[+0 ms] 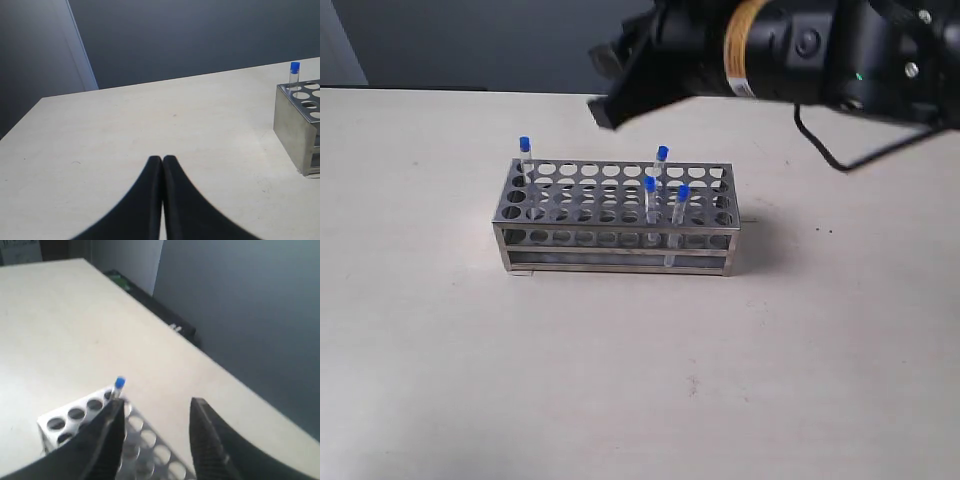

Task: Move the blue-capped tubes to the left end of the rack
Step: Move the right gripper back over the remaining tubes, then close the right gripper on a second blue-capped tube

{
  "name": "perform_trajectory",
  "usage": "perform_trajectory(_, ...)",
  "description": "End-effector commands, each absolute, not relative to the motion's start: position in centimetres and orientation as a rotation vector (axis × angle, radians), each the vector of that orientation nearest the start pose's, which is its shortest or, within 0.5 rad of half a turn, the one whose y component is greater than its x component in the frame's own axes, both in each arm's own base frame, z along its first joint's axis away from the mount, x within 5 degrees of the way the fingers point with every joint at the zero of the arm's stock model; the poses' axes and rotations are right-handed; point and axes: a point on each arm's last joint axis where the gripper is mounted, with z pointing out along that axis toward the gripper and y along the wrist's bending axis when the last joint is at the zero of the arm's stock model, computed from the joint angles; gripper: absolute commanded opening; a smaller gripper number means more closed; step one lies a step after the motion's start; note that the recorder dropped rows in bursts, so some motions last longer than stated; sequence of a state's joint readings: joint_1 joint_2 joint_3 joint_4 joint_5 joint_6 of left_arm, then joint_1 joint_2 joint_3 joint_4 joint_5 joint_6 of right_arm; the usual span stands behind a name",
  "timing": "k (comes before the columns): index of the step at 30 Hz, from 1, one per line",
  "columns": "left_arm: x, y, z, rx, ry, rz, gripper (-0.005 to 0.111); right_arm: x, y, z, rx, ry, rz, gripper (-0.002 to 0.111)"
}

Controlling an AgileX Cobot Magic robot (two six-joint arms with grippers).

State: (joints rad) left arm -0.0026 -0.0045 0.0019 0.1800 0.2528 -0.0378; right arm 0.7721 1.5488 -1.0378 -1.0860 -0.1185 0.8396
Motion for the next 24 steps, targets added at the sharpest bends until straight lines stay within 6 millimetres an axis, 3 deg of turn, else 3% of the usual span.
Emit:
perform_trajectory(1, 5.5, 0.3, 19.2, 0.090, 1.719, 0.126, 0.000, 22.9, 23.3, 25.4, -1.069, 1.790, 0.417, 0.041)
perform_trajectory(5, 5.5, 0.3, 19.2, 0.090, 1.719, 0.126, 0.000, 23.0, 21.8, 23.4, -1.023, 1.866, 0.460, 0.041)
perform_trajectory(11, 5.5, 0.3, 19.2, 0.090, 1.719, 0.126, 0.000, 24.5, 19.1, 23.1, -0.854, 1.823, 0.581, 0.041)
perform_trajectory(15, 5.5, 0.3, 19.2, 0.090, 1.719, 0.126, 0.000, 24.4, 17.6, 21.8, -0.748, 1.806, 0.610, 0.041)
perform_trajectory(24, 5.5, 0.3, 19.2, 0.090, 1.719, 0.126, 0.000, 24.7, 18.4, 17.5, -0.746, 1.835, 0.708, 0.041)
